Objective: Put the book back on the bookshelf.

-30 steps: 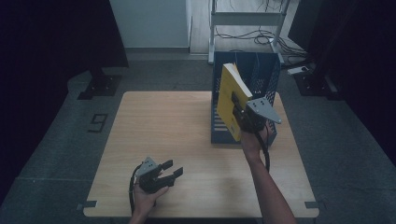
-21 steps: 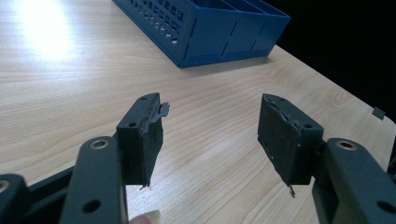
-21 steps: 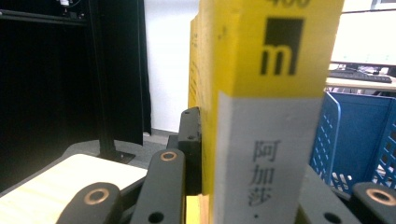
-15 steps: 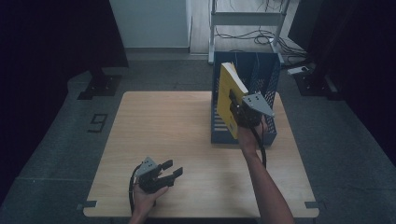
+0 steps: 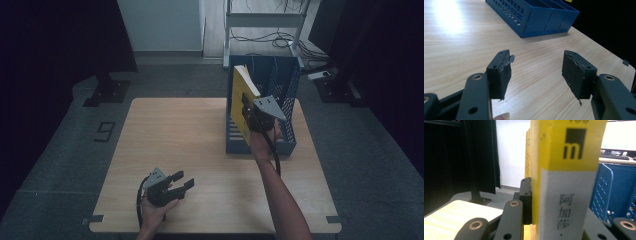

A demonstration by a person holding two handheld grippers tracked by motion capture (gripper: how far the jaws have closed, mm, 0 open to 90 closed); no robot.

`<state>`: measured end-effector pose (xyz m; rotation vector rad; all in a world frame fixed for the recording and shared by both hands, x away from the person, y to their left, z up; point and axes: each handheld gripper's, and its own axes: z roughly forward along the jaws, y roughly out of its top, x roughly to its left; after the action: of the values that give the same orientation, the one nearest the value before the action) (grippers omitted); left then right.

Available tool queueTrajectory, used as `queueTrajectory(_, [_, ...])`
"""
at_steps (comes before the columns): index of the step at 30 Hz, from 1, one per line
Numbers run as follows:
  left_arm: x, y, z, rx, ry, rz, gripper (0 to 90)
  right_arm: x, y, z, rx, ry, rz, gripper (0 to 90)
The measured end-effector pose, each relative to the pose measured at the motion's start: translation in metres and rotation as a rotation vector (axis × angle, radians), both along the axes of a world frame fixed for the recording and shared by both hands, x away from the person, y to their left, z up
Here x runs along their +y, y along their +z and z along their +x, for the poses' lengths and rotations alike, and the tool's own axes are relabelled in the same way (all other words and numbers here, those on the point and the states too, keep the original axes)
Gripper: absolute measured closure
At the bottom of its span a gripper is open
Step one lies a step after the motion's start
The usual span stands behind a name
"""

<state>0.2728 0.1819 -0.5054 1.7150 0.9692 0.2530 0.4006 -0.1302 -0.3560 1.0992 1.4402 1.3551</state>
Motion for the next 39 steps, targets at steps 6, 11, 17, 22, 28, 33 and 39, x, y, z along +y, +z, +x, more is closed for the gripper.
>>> queueTrajectory(6, [0.001,0.0,0.0,-0.001,0.003,-0.002,40.5,0.005,-0.002,0.007,0.005,-0.002,0.0,74.7])
queueTrajectory(11, [0.0,0.0,0.0,-0.001,0.0,0.002,40.5,0.008,-0.004,0.013,0.014,-0.009,-0.005,74.7])
queueTrajectory(17, [0.001,0.0,0.0,0.0,0.002,0.002,40.5,0.009,-0.007,0.021,0.023,-0.02,0.003,74.7])
queueTrajectory(22, [0.001,0.0,0.0,0.001,0.002,0.001,40.6,0.009,-0.009,0.026,0.032,-0.034,-0.003,74.7])
queueTrajectory(28, [0.002,0.0,0.0,0.001,0.005,0.0,40.6,0.01,-0.01,0.034,0.037,-0.047,-0.006,74.7])
queueTrajectory(33, [0.002,0.0,0.0,0.001,0.005,-0.001,40.5,0.011,-0.01,0.038,0.038,-0.056,-0.01,74.7])
queueTrajectory(39, [0.003,0.0,0.0,0.001,0.005,0.0,40.5,0.011,-0.012,0.044,0.044,-0.068,-0.012,74.7])
